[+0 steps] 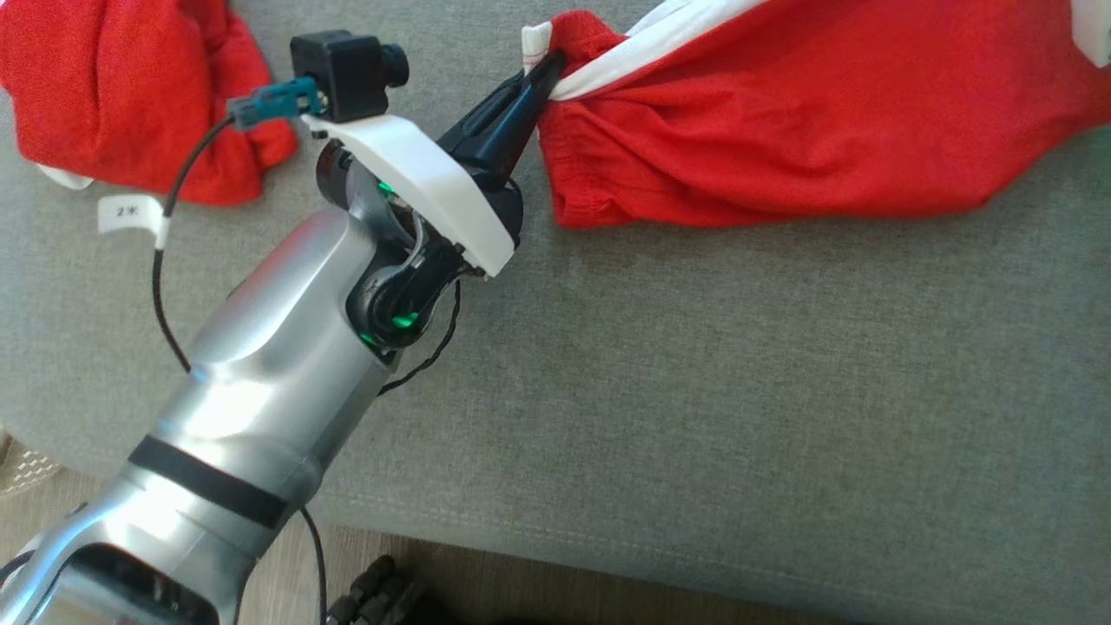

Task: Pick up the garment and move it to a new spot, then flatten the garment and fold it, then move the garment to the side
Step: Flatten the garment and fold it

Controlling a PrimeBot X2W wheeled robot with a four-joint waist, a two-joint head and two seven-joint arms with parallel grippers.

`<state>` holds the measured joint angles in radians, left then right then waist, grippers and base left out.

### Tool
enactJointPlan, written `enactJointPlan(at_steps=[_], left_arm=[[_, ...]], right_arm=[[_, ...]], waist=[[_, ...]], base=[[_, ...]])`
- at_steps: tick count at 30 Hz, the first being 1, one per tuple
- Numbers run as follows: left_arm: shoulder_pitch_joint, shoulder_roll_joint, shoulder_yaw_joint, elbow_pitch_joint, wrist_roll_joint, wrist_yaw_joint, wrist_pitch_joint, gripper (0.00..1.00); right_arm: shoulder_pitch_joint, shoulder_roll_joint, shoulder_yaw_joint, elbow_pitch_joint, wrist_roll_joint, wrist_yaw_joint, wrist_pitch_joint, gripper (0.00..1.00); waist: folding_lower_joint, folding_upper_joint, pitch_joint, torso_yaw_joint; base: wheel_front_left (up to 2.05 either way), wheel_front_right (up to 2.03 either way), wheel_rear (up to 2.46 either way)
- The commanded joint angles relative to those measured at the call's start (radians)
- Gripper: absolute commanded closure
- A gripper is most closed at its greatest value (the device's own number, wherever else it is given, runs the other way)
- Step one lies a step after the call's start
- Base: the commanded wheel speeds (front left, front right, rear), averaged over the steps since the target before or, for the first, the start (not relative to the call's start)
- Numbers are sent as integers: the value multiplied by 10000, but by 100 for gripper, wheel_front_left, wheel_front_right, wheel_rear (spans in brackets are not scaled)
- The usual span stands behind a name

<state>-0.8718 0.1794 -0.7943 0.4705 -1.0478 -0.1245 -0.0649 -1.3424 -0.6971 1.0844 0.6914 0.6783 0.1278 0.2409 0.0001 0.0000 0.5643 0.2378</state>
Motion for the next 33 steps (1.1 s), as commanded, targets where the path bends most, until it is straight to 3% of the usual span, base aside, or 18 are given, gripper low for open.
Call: enactJointPlan(at_steps=[1,3,4,5,11,19,27,33], left_arm=[[-301,239,265,-123,-76,-60,-133,100],[-356,206,181,-7,-139,-60,-197,100],[-374,188,150,63,-183,-61,-210,58],[-389,164,131,146,-231,-61,-219,0],[-451,92,124,573,-345,-61,-531,0],[0,260,577,990,-631,-2,-1380,0],[922,693,1642,390,-370,598,-1928,0],[1811,768,2864,-660,497,1221,-1963,0]], right_arm=[[2,18,-96,-51,142,29,-138,100],[73,137,-239,149,497,29,-156,100],[110,212,-379,273,684,29,-184,36],[163,291,-453,376,848,29,-154,0],[176,430,-640,780,857,29,-855,0],[1075,715,-1050,1175,960,29,-2427,0],[2271,1188,-1762,1179,836,29,-4351,0],[2988,1554,-2635,1158,442,29,-4901,0]], waist=[[-1,0,8,40],[-1,0,24,73],[-1,0,22,84],[-1,0,13,98],[-1,0,-134,92],[-1,0,-1164,-128],[-1,0,-2387,-494],[-1,0,-3043,-700]], base=[[0,0,0],[0,0,0],[0,0,0],[0,0,0],[0,0,0],[0,0,0],[0,0,0],[0,0,0]])
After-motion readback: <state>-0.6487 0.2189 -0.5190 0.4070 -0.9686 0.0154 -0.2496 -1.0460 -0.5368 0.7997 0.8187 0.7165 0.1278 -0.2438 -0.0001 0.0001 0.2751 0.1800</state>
